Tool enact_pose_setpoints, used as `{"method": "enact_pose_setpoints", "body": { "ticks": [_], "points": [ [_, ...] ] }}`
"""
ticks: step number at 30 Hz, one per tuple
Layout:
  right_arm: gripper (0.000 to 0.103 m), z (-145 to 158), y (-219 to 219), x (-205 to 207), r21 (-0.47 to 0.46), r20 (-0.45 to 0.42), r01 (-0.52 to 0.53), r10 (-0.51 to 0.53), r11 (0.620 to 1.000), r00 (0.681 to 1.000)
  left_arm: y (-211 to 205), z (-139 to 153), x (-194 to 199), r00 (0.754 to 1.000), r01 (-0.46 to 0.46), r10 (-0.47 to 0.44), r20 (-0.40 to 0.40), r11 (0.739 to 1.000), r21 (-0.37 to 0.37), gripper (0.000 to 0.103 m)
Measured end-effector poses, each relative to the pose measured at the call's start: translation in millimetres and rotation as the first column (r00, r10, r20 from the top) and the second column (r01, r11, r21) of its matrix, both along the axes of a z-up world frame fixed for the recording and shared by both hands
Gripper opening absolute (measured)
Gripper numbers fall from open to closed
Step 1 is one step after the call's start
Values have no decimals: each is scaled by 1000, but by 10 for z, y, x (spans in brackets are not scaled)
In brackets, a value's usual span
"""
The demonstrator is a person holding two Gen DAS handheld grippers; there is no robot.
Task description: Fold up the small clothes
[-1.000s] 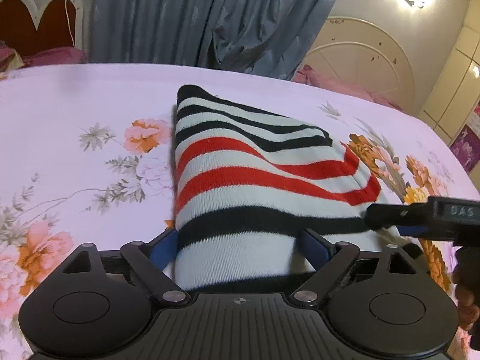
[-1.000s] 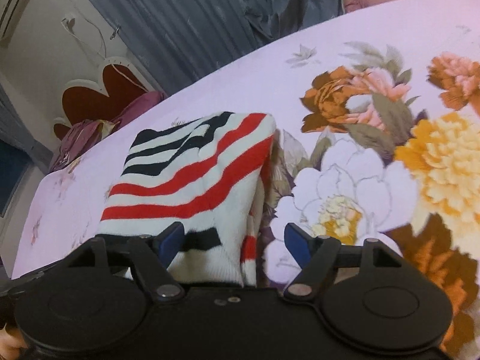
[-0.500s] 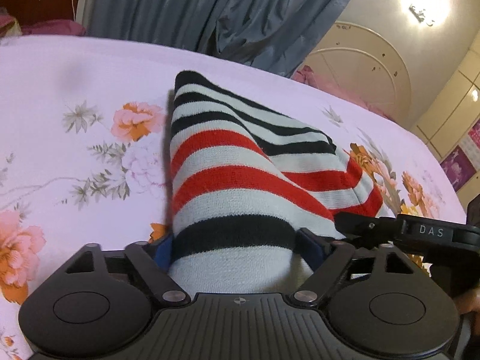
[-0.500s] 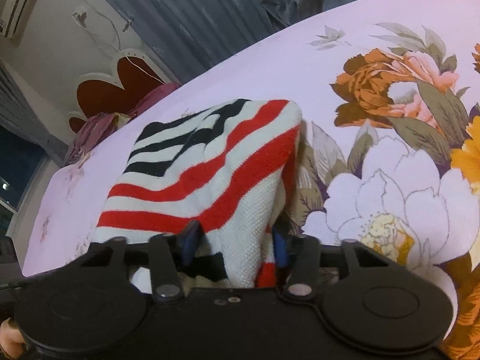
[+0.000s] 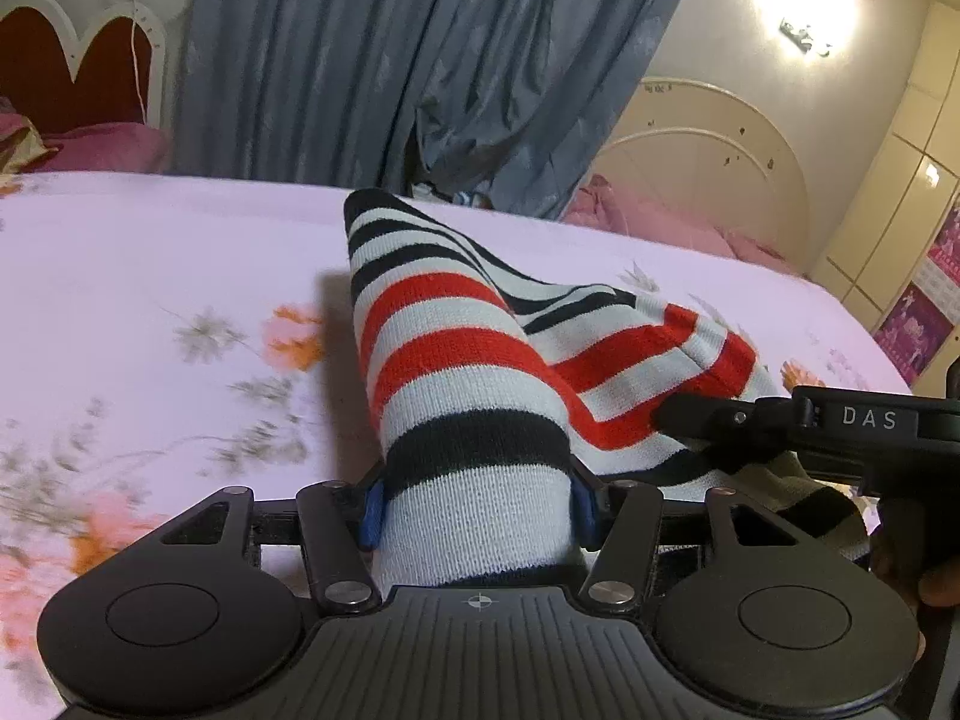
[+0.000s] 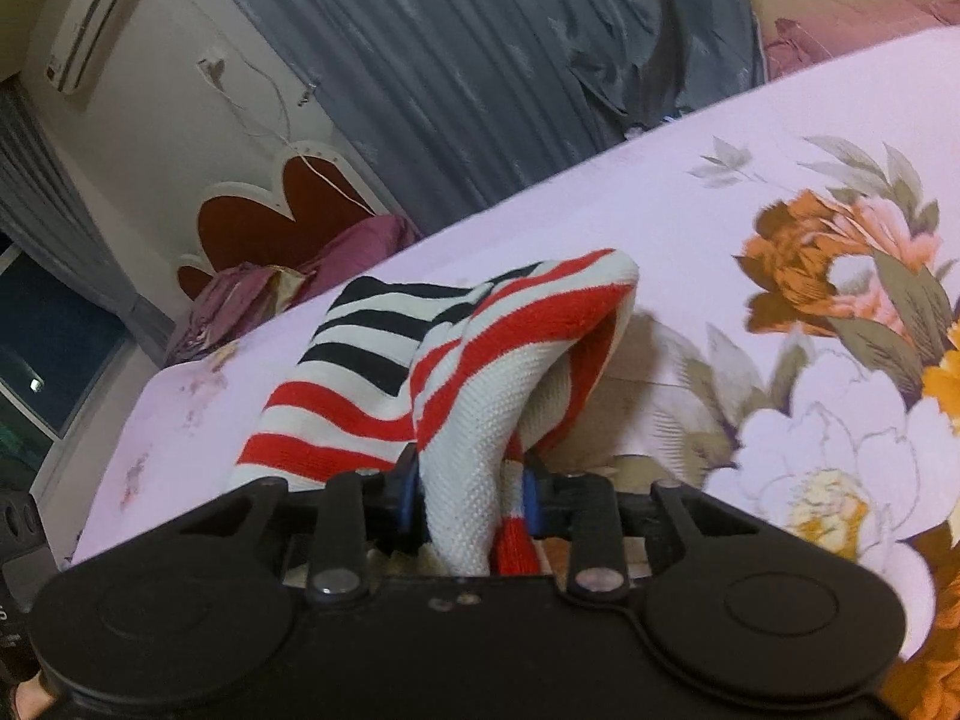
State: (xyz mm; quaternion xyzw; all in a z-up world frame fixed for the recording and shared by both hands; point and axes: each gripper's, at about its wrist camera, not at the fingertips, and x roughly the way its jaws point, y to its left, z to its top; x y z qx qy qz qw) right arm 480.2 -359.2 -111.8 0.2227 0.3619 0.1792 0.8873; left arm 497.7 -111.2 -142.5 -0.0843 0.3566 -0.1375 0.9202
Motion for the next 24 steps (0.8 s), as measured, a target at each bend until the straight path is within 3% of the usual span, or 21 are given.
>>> {"method": "enact_pose_setpoints", "body": {
  "ticks": [5, 11, 19, 24],
  "points": [
    [30, 139, 421, -48, -5, 20, -19, 19, 1000, 1000, 507, 123, -112, 1000, -13, 13, 23, 1000, -8, 56],
    [30, 195, 1253, -48, -23, 39, -24, 25, 999, 999, 1432, 151, -134, 999, -13, 14, 41, 1000, -28, 55],
    [30, 9, 2451, 107, -14, 23, -29, 29, 999, 999, 2713, -14, -11, 999, -50, 51, 8, 999, -20, 56],
    [30, -177, 2969, 280, -15, 1, -70, 70, 997, 998, 3216, -211, 50, 997, -78, 78, -8, 997, -9, 56]
  ]
}}
